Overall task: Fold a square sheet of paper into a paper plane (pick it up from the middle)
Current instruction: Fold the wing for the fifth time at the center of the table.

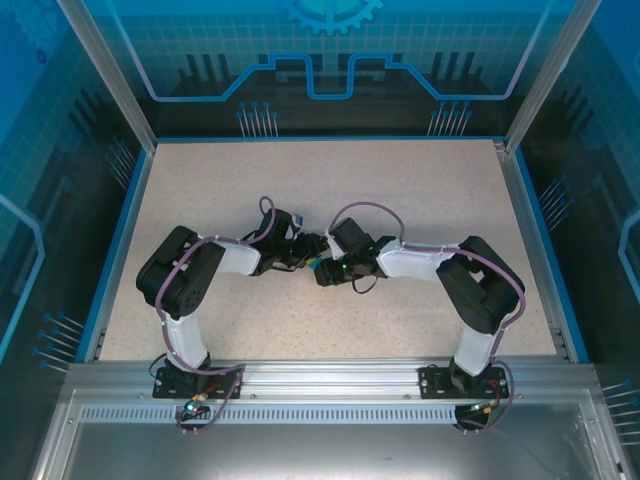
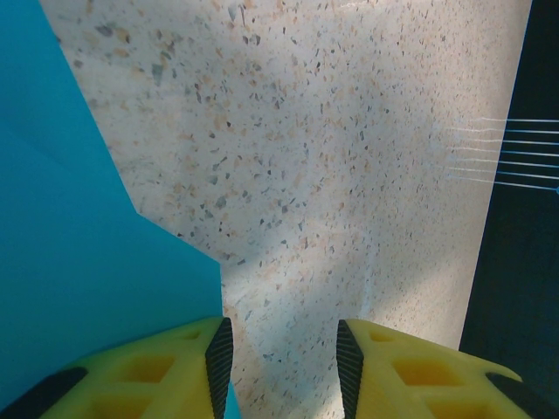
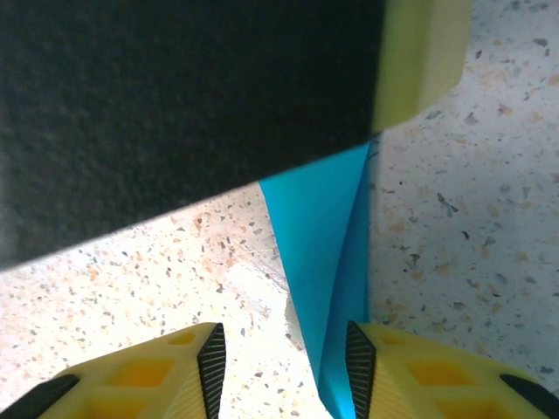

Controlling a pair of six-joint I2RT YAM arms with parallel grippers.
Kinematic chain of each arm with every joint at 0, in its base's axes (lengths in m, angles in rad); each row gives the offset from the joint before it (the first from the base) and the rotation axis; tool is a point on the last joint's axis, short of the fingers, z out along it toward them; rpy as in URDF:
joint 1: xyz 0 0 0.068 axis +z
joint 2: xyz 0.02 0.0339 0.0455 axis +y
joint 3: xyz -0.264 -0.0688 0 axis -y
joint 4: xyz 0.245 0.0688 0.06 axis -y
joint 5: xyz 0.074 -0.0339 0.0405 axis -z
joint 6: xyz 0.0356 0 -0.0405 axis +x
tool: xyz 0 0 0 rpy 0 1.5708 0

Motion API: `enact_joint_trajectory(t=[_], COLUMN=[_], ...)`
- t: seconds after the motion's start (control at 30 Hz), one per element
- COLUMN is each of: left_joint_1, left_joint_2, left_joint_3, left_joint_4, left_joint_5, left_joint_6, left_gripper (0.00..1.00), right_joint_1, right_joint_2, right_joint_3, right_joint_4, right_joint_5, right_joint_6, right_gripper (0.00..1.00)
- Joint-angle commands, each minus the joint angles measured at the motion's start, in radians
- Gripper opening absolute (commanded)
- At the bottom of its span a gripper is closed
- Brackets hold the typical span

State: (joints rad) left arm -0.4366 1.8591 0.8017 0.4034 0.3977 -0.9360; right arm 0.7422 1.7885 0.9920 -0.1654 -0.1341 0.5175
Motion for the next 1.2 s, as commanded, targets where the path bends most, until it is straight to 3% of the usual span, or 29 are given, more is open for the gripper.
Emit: enact_joint_trajectory(t=[0.0,0.4,0.77,1.03,1.17], left_joint_1=[0.009,0.009,0.009,0.009,0.009], left_joint_2=[0.025,0.023,0.022,0.015,0.018], left_joint_3=[-0.003,-0.003,-0.013,-0.012,-0.009], left_joint_4=[-0.083,-0.084,-0.087,-0.089,-0.09], left_joint_5=[-0.013,-0.011,-0.011,-0.011,-0.01], left_joint_6=[0.031,0.034,0.039,0.042,0.04], left_gripper=[0.4,0.4,0.4,0.4,0.4], right_joint_1=[0.024,0.04,0.044,0.035,0.029], right_joint_2=[0.039,0.028,0.026,-0.007,0.011], right_joint_3=[0.039,0.026,0.036,0.012,0.021], right_joint_4=[-0.068,-0.112,-0.089,-0.111,-0.101], right_joint_5=[0.065,0.175,0.149,0.215,0.167], right_joint_6=[-0.048,-0.06,-0.062,-0.083,-0.093], right_gripper=[0.42,0.38,0.4,0.4,0.39])
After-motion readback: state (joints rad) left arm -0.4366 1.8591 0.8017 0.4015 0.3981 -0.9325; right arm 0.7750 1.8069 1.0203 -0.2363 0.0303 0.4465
